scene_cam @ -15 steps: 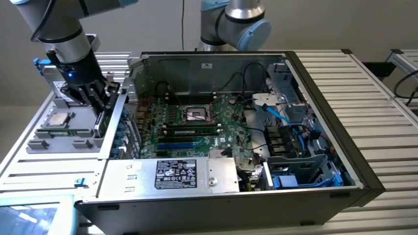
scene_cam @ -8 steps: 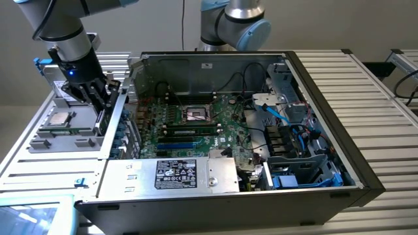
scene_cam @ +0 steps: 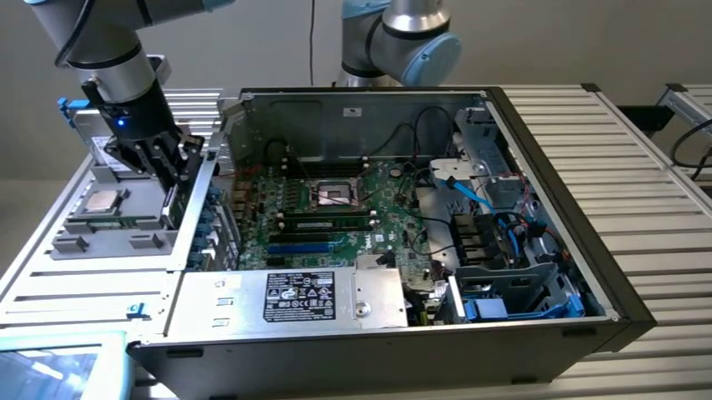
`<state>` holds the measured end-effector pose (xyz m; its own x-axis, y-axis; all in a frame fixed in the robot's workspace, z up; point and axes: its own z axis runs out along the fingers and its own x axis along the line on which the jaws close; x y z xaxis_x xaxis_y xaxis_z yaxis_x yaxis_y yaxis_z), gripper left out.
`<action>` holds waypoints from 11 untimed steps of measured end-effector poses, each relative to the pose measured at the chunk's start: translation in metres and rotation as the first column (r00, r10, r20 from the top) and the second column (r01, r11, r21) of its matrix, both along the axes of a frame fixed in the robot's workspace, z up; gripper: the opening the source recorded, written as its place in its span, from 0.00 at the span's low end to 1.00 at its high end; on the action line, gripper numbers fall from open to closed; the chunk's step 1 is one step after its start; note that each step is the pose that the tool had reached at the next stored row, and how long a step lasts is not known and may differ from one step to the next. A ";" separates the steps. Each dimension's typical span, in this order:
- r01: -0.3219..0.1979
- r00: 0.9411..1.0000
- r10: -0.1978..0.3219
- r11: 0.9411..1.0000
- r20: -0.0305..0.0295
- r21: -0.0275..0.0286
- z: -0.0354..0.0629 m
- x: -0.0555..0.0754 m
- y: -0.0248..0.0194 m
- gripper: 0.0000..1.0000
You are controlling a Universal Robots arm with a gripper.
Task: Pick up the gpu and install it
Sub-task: 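Pick up the gpu and move the gpu toward the slot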
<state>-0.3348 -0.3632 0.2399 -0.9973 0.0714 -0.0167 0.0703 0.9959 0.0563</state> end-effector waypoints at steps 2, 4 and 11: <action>0.000 1.000 0.000 1.000 0.000 0.000 0.0000 0.000 0.0001 0.29; 0.000 1.000 0.000 1.000 0.000 0.000 0.0000 0.000 0.0002 0.29; 0.000 1.000 0.000 1.000 0.000 0.000 0.0000 0.000 0.0002 0.28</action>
